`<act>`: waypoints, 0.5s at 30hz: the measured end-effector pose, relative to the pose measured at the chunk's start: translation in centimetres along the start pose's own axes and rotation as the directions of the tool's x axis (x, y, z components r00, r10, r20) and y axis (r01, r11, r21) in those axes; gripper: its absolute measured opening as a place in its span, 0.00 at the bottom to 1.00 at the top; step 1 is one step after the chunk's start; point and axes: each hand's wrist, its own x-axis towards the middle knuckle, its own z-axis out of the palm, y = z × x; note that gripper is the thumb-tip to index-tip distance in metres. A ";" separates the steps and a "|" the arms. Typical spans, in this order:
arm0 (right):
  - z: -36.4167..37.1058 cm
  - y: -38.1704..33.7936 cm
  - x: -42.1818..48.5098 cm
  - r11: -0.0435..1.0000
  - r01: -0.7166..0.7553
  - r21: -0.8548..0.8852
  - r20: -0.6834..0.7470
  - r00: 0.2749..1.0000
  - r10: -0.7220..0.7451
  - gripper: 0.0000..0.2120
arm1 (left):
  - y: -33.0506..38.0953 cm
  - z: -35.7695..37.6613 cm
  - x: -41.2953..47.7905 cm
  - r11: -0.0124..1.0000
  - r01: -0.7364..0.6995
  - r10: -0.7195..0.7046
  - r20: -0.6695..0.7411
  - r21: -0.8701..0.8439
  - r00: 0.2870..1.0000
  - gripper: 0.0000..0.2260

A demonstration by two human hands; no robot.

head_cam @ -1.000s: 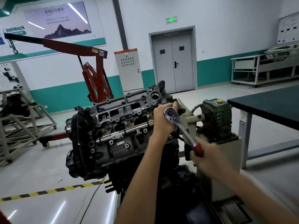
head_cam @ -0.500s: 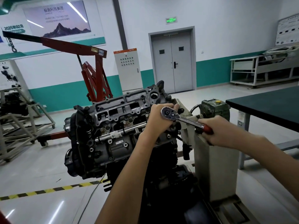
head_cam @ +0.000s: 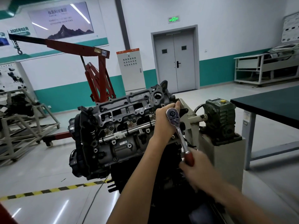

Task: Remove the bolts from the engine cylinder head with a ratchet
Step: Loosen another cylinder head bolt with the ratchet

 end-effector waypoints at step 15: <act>0.5 0.3 -0.5 0.999 -0.014 0.046 -0.048 0.999 0.016 0.12 | 0.1 0.6 -0.2 0.996 -0.044 0.037 -0.091 -0.074 0.995 0.23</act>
